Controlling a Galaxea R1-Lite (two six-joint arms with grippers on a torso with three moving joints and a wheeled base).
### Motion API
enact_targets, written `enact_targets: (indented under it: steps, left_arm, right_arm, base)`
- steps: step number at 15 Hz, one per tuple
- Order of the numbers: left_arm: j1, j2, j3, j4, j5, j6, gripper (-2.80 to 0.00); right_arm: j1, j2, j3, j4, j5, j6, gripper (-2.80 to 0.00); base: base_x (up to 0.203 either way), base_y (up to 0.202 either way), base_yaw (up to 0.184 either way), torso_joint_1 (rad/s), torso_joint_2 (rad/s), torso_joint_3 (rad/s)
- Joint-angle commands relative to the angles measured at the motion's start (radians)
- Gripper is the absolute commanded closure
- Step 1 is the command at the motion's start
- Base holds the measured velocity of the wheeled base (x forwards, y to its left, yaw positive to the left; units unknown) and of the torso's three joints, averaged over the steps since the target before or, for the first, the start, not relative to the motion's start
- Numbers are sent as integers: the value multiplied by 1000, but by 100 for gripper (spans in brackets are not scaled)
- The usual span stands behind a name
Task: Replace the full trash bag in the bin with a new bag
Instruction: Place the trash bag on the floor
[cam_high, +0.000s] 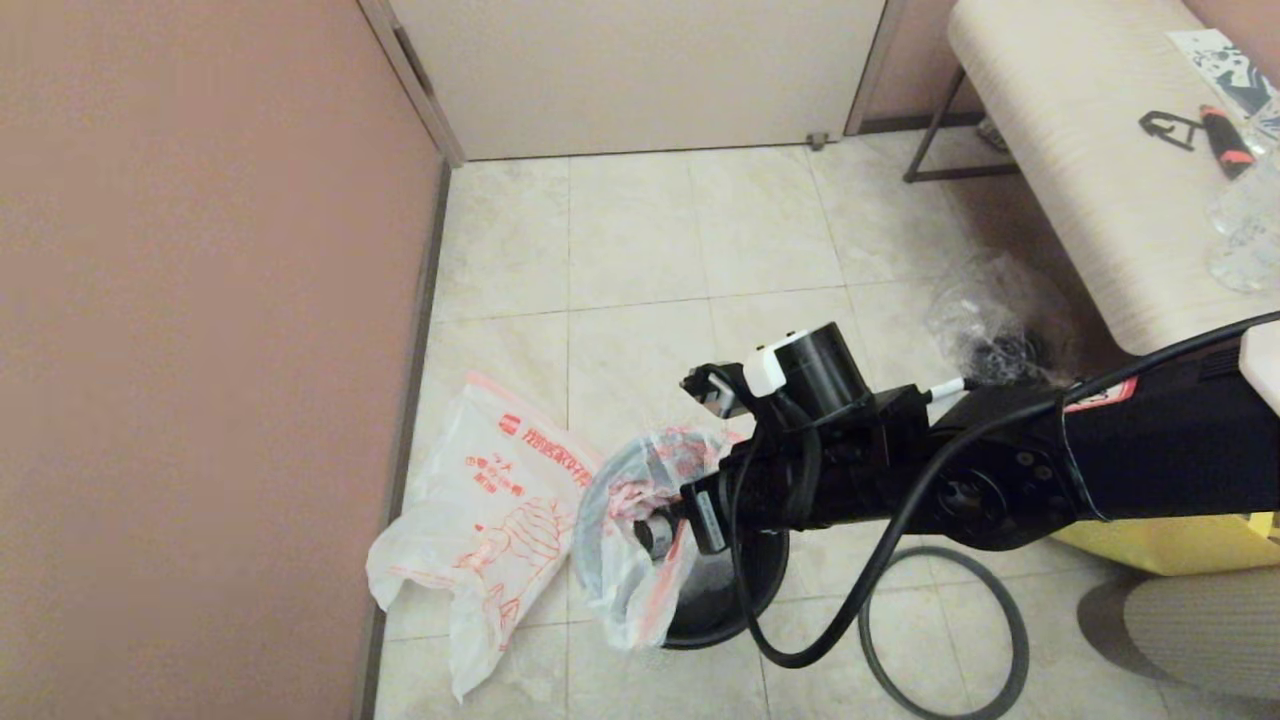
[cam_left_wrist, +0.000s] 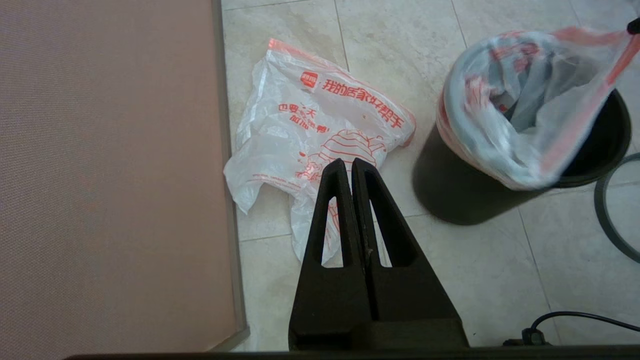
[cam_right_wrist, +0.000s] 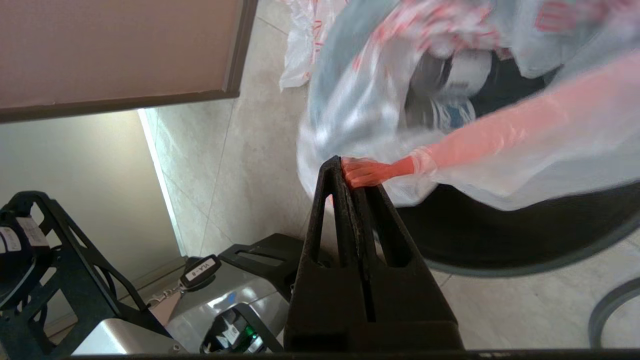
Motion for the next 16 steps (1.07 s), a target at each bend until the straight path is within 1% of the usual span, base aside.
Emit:
enact_targets:
  steps: [1,4,7,10,16]
  left_arm:
    - [0,1,0,0,0,1,0]
    - [0,1,0,0,0,1,0]
    - [-1,1,0,0,0,1,0]
    - [-1,1,0,0,0,1,0]
    - [0,1,0,0,0,1,0]
  right_arm:
    - [1,2,-9,-2,2,0,0]
    - [-15,-51,10,-1,10,1,0]
    - [-48,-84,86,-5,41,0,0]
    - [-60,-84,138,-92,45,1,0]
    - [-55,-123,139,-94,45,7,0]
  base:
    - [0,0,0,0,0,0]
    - [0,0,0,0,0,0]
    - [0,0,0,0,0,0]
    - [0,0,0,0,0,0]
    - [0,0,0,0,0,0]
